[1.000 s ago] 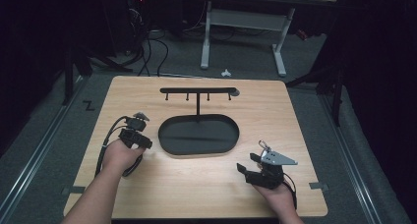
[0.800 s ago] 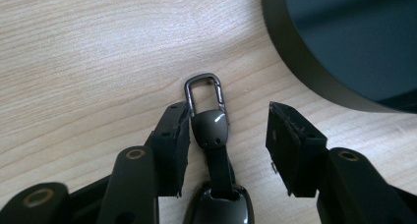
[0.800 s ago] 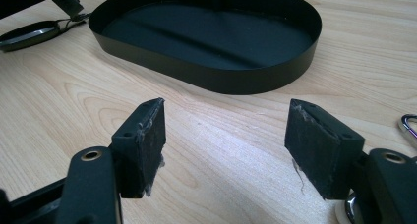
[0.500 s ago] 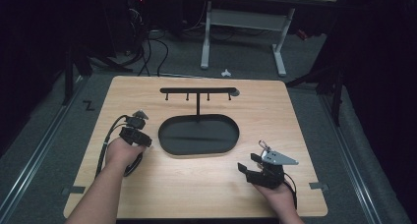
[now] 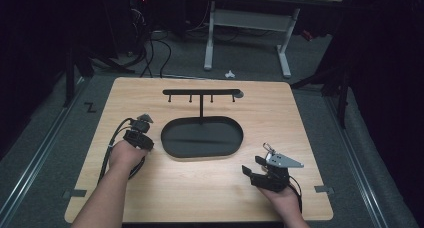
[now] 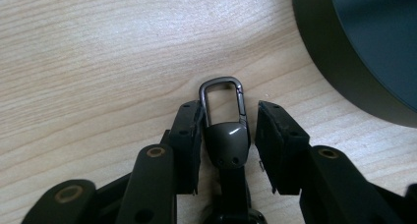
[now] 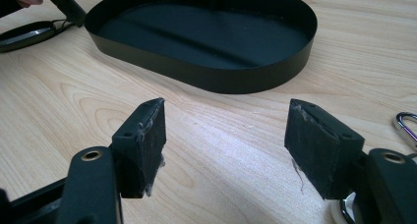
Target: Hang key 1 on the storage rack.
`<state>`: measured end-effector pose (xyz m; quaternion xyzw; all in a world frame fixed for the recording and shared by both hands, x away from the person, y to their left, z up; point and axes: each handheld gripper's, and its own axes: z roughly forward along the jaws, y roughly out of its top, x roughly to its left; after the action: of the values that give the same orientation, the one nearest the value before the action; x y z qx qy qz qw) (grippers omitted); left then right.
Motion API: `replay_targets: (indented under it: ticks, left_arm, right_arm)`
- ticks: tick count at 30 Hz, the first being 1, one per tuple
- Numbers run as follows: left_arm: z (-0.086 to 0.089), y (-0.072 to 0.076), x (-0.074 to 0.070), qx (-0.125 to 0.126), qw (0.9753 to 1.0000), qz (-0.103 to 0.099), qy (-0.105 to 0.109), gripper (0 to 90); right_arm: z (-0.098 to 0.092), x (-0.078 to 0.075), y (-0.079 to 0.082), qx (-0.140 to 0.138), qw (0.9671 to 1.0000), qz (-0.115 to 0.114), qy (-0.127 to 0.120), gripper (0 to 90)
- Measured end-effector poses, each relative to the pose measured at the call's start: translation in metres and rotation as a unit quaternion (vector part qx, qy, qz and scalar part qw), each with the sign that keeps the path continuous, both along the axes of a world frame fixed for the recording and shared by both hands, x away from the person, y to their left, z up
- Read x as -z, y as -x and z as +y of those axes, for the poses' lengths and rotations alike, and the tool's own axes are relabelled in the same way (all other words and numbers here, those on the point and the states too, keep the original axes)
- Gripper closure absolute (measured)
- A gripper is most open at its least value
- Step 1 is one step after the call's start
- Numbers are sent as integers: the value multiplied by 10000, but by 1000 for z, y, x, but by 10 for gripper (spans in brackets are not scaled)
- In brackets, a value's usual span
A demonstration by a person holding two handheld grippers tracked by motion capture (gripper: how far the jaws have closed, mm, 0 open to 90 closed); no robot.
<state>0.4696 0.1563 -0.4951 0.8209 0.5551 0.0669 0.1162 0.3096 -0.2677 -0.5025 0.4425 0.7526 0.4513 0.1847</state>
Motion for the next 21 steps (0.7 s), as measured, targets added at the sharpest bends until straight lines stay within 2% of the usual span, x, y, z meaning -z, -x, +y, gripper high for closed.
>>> replay_targets:
  ticks: [6, 9, 16, 21]
  left_arm:
    - [-2, 1, 0, 24, 10000, 2, -2, 632]
    - [-4, 2, -1, 116, 9999, -24, -20, 693]
    - [0, 5, 0, 102, 9998, -140, 87, 701]
    - [2, 8, -1, 171, 9997, -141, 35, 701]
  right_arm:
    - [0, 0, 0, -16, 10000, -19, 21, 321]
    - [0, 0, 0, -9, 10000, -6, -4, 321]
    - [-2, 0, 0, 30, 10000, 8, -47, 321]
    - [-2, 1, 0, 37, 10000, 13, -22, 321]
